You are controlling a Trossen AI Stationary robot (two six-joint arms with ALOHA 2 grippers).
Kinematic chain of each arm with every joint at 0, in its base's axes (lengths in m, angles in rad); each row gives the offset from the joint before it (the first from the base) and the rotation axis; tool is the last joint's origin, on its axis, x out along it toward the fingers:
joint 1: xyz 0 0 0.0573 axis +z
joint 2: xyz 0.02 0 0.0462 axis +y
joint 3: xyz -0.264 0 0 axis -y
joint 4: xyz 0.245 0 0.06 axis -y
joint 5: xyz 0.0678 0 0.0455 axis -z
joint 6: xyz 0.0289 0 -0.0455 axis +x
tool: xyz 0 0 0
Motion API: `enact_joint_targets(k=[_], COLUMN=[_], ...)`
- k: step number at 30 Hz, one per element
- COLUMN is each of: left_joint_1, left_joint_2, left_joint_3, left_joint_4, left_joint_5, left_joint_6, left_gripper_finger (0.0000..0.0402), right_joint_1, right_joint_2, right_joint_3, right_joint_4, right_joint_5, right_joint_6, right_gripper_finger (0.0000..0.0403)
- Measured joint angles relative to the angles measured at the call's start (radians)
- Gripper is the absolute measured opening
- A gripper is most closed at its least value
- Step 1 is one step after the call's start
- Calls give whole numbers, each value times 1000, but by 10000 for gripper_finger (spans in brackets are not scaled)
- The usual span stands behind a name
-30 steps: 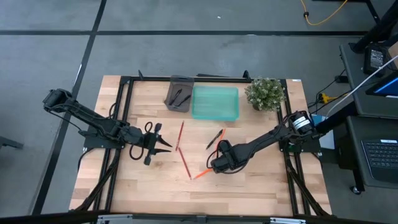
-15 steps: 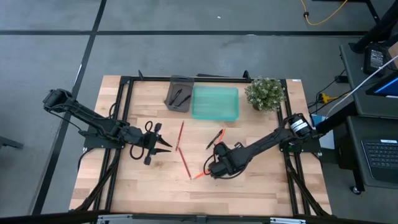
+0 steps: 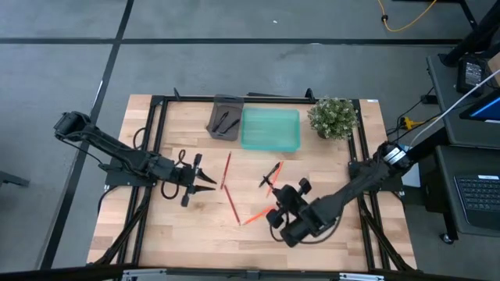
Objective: Sort pens & pencils
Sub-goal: Put the black pen into the black bin
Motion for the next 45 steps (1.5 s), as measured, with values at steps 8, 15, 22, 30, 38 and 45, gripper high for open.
enact_joint_targets(k=[8,15,22,30,38,45], left_joint_1=[31,67,80,94,144,155], left_joint_2=[36,134,213,265,340,380], left_joint_3=[-115,-116,-115,-92,-32,4], left_joint_4=[357,456,553,598,597,595], left_joint_5=[0,21,84,85,164,189], left_joint_6=[-2,-37,-61,-61,-56,-55], left_gripper_finger=[86,95,98,98,98,98], right_joint_1=[-11,-91,-175,-246,-298,-322], right_joint_2=[1,1,1,7,15,15], right_joint_3=[-122,-254,-336,-338,-338,-338], right_joint_4=[377,902,1229,1379,1423,1418], right_joint_5=[57,-65,-204,-384,-499,-549], right_joint_6=[-267,-645,-881,-1014,-1062,-1062], right_gripper_finger=[27,27,27,27,27,27])
